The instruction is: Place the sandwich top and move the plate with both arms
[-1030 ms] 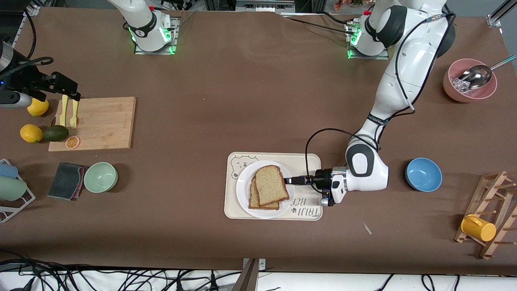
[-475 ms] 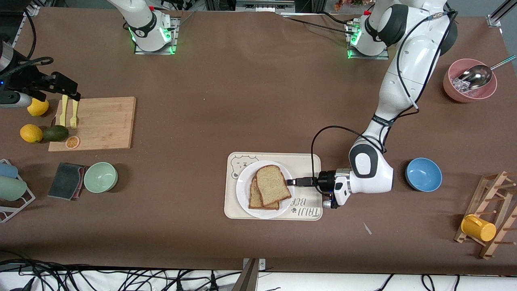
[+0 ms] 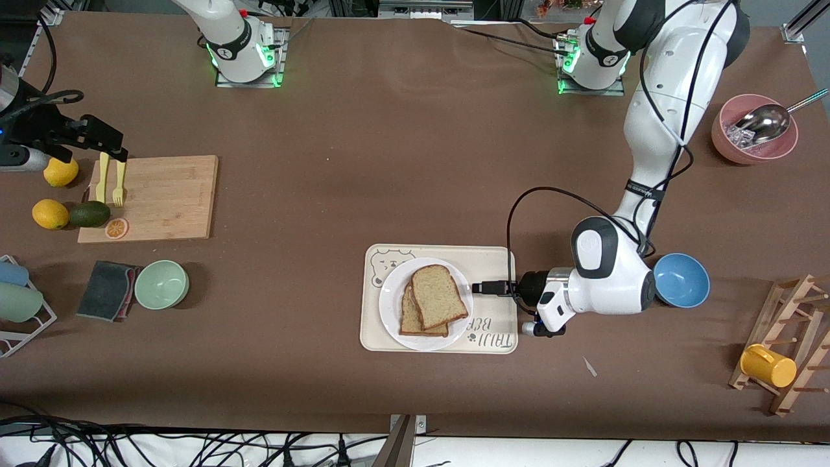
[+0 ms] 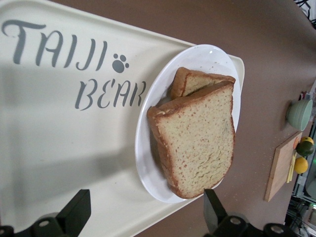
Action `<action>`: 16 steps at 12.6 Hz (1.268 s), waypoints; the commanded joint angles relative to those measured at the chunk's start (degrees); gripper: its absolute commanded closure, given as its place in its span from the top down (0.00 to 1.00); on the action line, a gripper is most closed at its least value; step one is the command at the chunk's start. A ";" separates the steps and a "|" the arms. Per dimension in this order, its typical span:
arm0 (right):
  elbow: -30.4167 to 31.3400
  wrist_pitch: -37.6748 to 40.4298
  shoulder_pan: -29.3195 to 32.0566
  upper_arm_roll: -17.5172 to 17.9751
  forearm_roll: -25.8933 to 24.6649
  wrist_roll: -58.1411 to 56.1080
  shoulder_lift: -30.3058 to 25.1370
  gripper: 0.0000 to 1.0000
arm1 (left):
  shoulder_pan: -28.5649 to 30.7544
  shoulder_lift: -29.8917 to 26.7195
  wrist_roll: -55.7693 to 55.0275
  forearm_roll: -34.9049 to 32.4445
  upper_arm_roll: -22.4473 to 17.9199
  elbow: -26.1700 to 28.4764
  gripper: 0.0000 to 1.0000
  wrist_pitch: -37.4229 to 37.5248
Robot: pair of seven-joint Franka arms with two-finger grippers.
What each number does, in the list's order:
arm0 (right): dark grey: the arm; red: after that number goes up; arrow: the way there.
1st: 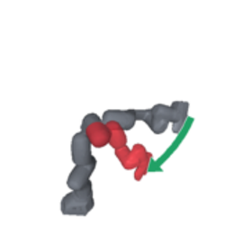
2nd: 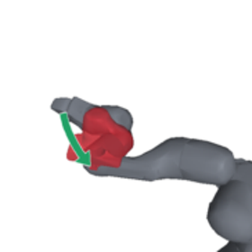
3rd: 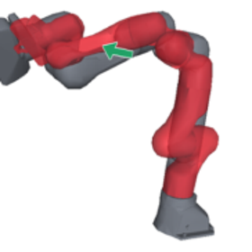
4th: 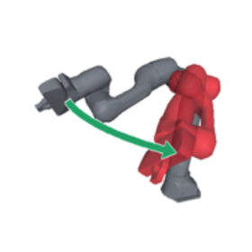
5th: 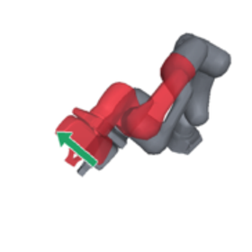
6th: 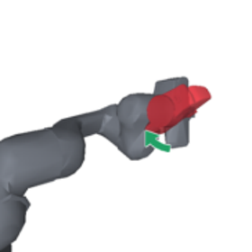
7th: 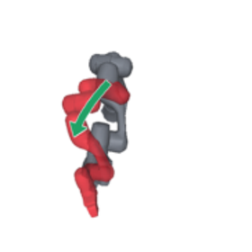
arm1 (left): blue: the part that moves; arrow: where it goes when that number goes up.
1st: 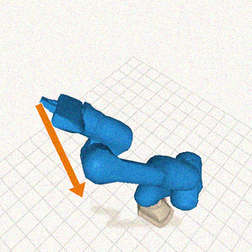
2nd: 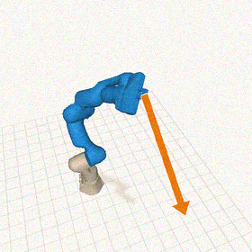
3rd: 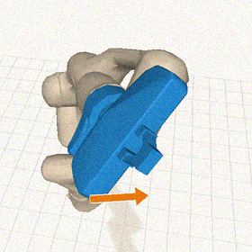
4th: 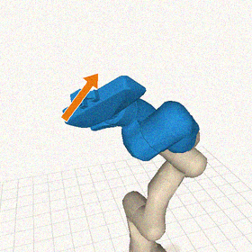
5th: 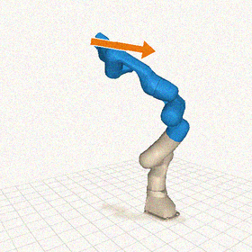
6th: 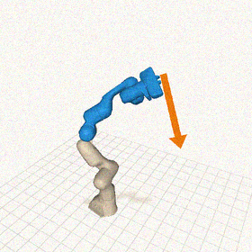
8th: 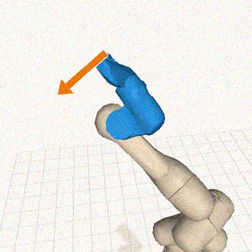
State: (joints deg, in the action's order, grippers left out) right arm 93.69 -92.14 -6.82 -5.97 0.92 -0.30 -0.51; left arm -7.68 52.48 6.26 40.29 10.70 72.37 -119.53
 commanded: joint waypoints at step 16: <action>-2.72 1.00 0.40 -0.62 -0.57 -0.84 1.21 1.00 | 2.58 -32.60 -4.33 -45.04 -0.68 3.75 1.00 29.59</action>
State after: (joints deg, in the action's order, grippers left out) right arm 92.34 -91.71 -6.76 -6.65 0.87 -0.30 0.44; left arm -5.66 25.58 1.56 -2.82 9.91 72.23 -92.66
